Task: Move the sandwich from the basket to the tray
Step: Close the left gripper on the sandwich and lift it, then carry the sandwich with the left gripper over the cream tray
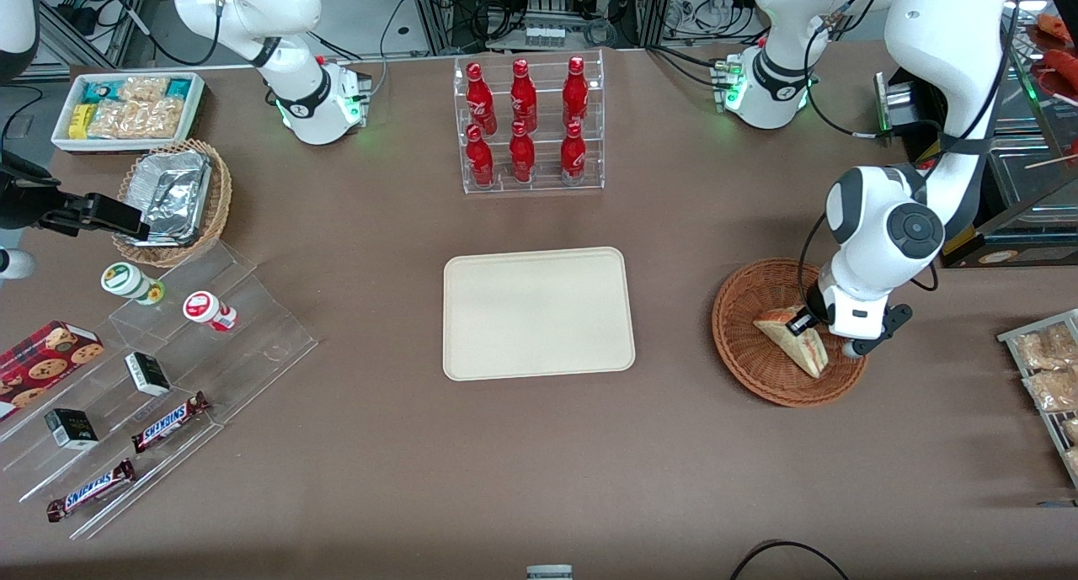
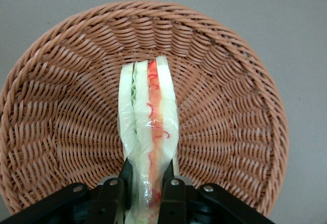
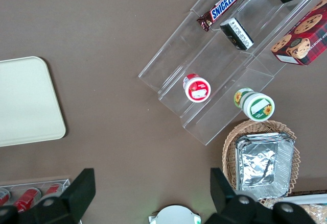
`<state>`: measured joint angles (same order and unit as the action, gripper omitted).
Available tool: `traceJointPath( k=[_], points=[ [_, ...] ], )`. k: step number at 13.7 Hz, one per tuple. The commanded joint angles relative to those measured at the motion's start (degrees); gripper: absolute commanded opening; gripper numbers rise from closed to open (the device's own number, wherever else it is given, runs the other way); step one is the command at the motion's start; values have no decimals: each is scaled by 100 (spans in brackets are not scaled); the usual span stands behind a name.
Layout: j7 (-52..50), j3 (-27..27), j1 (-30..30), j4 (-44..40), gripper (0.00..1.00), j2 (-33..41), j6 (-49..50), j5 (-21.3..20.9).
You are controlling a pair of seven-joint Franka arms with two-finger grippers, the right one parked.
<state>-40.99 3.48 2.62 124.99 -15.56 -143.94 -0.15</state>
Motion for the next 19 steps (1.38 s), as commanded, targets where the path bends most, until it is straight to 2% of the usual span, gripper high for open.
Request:
traceJointPath(
  k=[1, 5, 8, 14, 19],
  points=[
    [-173, 4, 28, -368, 0, 316, 846, -126],
    [-155, 258, 37, -1370, 0, 484, 2411, -644],
    [-111, 565, 37, -2161, 0, 379, 3124, -645],
    [-181, 1742, 37, -2585, 0, 291, 3241, -618],
    [-269, 2823, 46, -2971, 0, -341, 3197, -644]
  ],
)
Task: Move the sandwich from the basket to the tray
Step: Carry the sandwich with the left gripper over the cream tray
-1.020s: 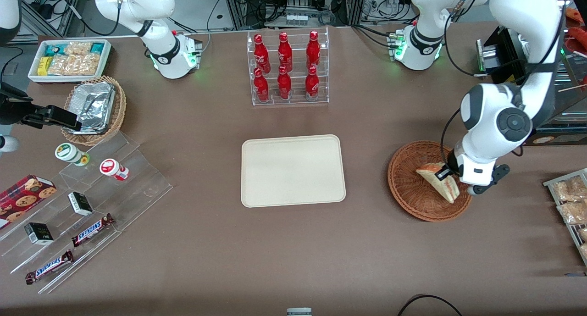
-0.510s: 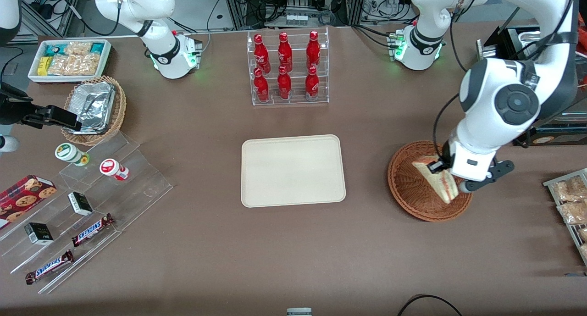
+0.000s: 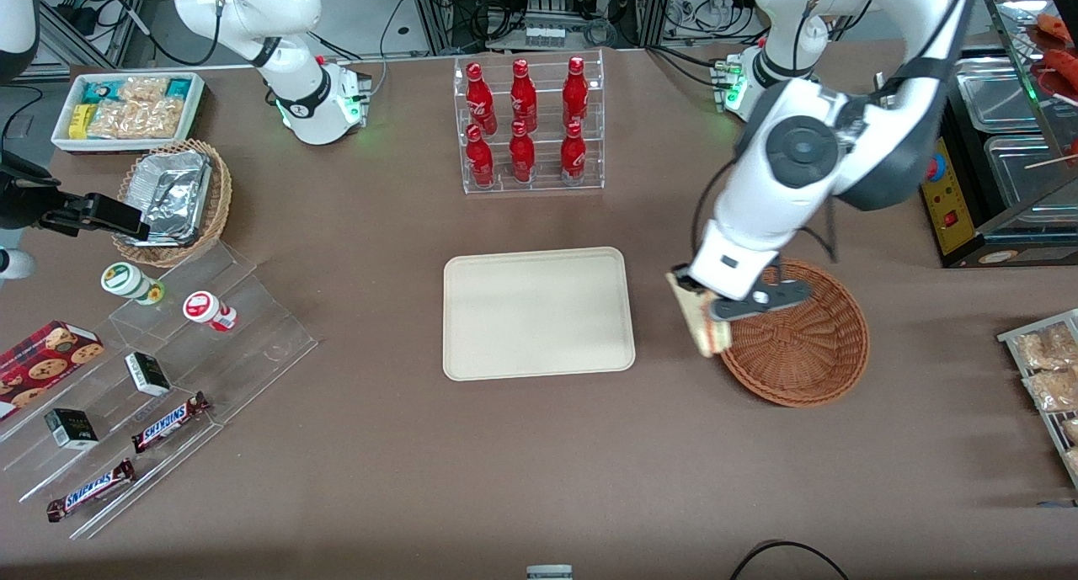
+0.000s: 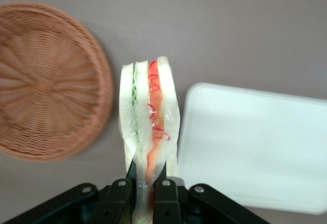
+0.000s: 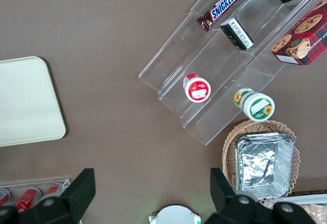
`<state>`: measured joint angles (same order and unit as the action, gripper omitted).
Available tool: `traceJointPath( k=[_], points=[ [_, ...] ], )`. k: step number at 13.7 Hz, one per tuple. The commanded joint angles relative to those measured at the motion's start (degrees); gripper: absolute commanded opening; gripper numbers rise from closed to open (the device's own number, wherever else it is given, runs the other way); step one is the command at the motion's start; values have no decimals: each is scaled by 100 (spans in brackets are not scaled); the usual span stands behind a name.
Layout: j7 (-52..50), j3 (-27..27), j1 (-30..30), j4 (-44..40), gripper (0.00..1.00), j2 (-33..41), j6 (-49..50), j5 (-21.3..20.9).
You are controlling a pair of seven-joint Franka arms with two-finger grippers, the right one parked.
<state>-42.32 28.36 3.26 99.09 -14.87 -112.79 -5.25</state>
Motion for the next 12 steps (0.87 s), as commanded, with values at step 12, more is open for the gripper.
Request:
traceJointPath(
  k=[12],
  points=[
    [-1207, 521, 1599, -1348, 0, -2449, -709, -1530]
  ],
)
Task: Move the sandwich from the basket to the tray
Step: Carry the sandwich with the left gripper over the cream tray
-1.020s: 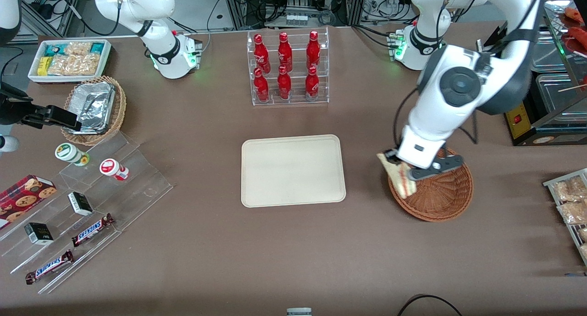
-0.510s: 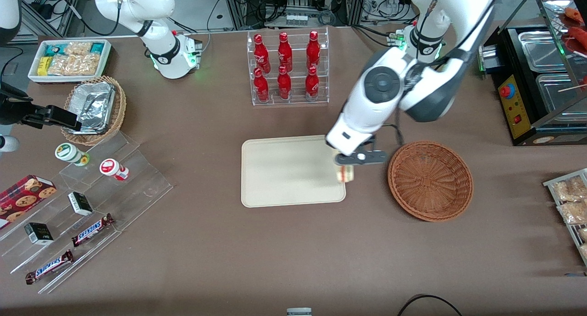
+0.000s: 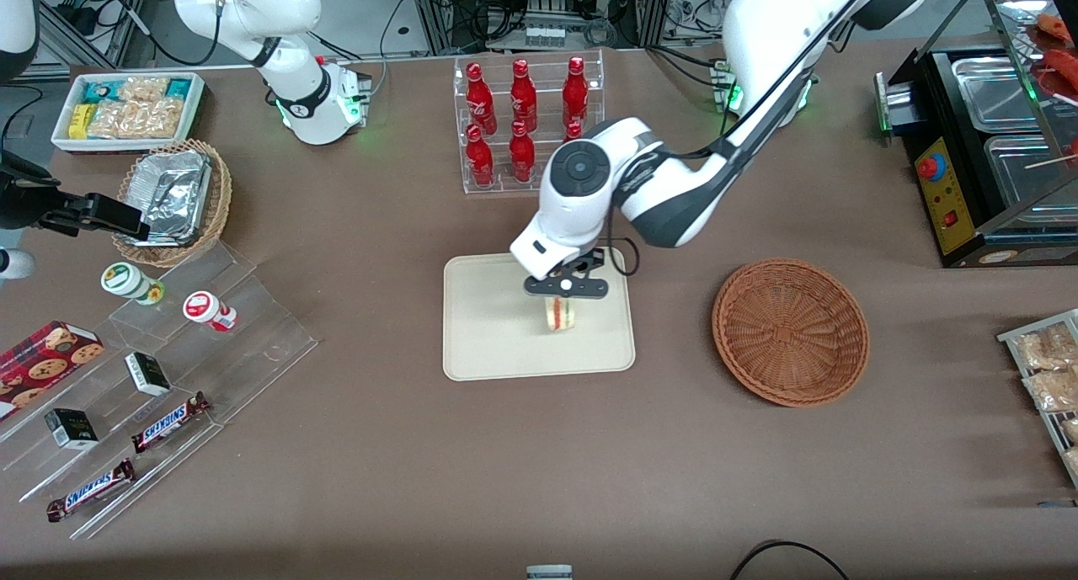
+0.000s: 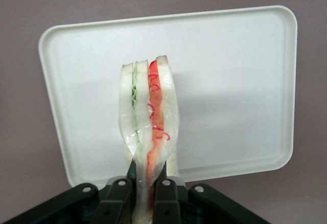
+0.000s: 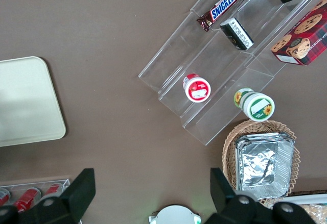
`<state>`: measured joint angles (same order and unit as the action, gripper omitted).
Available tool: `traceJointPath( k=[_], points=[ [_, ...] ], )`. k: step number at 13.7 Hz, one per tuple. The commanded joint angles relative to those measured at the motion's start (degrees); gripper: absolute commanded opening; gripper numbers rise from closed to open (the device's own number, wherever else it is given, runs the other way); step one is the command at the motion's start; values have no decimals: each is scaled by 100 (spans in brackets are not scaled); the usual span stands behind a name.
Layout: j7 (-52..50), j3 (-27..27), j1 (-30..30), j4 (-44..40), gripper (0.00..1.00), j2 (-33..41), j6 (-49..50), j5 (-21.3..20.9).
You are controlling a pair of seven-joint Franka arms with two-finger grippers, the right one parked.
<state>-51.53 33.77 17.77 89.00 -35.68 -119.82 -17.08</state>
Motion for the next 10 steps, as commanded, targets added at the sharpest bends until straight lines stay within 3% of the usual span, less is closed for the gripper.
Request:
traceJointPath(
  k=[1, 5, 10],
  points=[
    [-409, -19, 209, -340, 0, -483, -163, -462],
    [-551, -98, 359, -567, 0, -966, -489, -840],
    [-604, -291, 552, -727, 0, -1178, -551, -955]
  ],
)
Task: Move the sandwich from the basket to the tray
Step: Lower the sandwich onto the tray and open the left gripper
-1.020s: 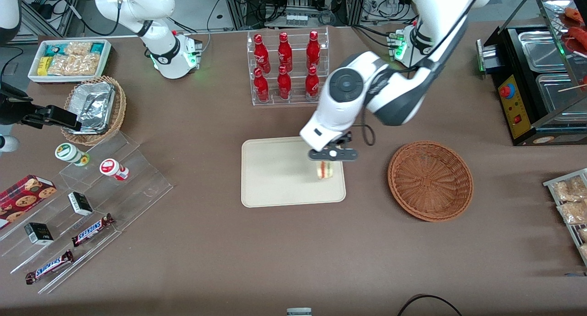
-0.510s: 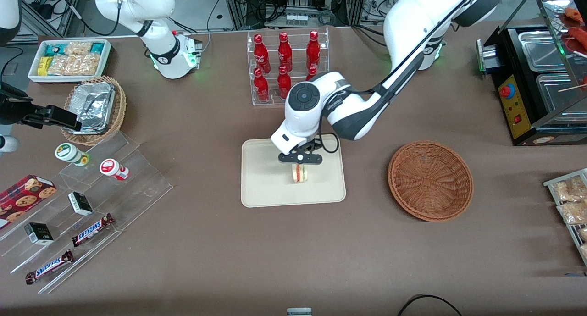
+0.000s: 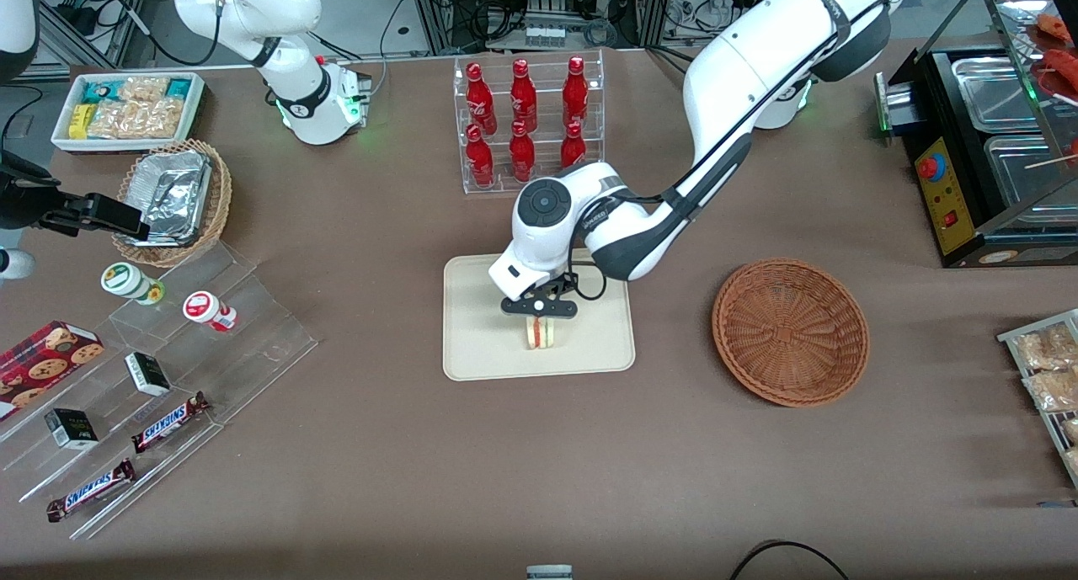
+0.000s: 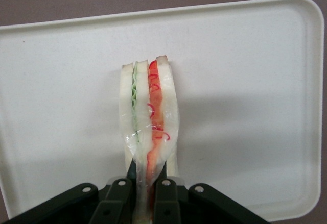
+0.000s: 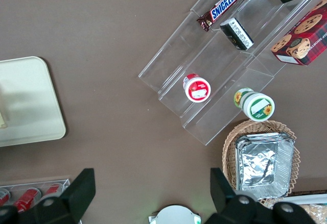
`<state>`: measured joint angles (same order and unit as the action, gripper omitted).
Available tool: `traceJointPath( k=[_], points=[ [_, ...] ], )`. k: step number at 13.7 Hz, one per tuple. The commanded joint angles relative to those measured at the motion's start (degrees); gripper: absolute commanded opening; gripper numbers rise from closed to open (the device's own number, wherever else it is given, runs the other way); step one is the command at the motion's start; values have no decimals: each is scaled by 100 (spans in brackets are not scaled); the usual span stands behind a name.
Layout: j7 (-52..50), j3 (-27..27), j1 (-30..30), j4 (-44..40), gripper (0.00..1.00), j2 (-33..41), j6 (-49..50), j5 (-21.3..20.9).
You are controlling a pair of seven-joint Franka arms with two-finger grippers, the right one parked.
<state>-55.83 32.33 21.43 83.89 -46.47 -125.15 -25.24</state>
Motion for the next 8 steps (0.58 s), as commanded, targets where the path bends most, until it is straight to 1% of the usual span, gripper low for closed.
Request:
traceJointPath(
  k=[1, 4, 5, 6, 7, 8],
  points=[
    [-174, -174, 203, -232, 0, -142, -36, -139],
    [-174, -201, 265, -338, 0, -231, -45, -147],
    [-183, -201, 282, -355, 3, -231, -45, -147],
    [-183, -201, 283, -356, 9, -222, -36, -139],
    [-183, -201, 283, -356, 30, -213, -36, -139],
    [-174, -201, 283, -356, 82, -213, -36, -139]
  ],
)
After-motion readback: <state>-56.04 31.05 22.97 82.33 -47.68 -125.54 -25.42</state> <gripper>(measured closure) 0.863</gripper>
